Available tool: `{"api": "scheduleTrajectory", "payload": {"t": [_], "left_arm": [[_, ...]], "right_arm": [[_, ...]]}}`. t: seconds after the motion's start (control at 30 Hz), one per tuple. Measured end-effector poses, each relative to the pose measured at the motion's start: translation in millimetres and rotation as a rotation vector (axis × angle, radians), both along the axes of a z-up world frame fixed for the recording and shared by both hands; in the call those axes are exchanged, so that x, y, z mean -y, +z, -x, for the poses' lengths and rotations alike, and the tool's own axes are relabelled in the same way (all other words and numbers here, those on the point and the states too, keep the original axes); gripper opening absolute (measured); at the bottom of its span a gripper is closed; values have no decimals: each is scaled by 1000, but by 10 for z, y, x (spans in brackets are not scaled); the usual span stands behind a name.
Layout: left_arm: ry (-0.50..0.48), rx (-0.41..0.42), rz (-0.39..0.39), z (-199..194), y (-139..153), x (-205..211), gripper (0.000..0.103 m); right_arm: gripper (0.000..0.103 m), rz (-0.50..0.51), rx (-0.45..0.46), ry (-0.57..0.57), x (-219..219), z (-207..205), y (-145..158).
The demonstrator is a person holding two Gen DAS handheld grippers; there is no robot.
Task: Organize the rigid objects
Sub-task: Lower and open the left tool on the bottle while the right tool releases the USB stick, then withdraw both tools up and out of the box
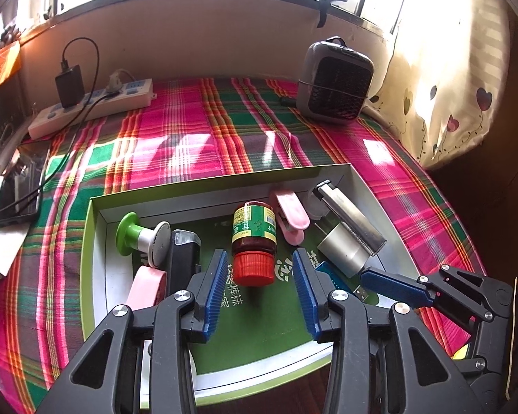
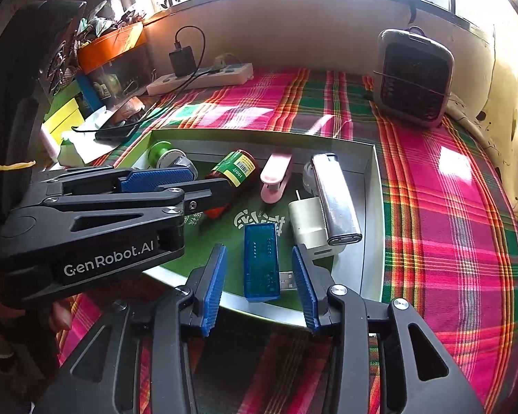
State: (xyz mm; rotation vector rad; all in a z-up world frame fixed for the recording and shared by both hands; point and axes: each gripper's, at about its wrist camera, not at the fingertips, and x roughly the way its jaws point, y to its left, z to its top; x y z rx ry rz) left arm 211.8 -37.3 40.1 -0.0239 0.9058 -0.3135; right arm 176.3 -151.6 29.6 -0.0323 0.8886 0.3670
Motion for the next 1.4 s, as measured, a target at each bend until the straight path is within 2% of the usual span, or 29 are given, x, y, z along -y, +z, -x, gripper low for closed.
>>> {"api": "scheduleTrajectory", "payload": {"t": [0.27, 0.37, 0.47, 0.53, 0.83, 0.9, 1.03, 1.27, 1.4], "left_arm": [[31, 22, 9, 290, 130, -76, 39], [49, 32, -1, 428, 162, -101, 39], [75, 71, -56, 580, 196, -95, 39], [80, 63, -36, 667, 191, -129, 39], [102, 19, -62, 1003, 5, -126, 39], [110, 10, -95, 1071, -78, -109, 39], [122, -23, -91, 1139, -194, -136, 39], [157, -27, -101, 1214, -270, -156, 39], [172, -23, -111, 1235, -307, -148, 39]], "right_arm": [[44, -1, 29, -35, 52, 203, 96], [44, -1, 35, -49, 77, 279, 128], [44, -6, 42, -62, 104, 361, 162], [44, -2, 44, -69, 110, 408, 179], [44, 20, 55, -100, 153, 629, 157], [44, 26, 47, -112, 166, 657, 122], [44, 30, 27, -127, 192, 700, 37], [45, 62, 20, -145, 199, 756, -53], [49, 67, 13, -170, 241, 773, -107]]}}
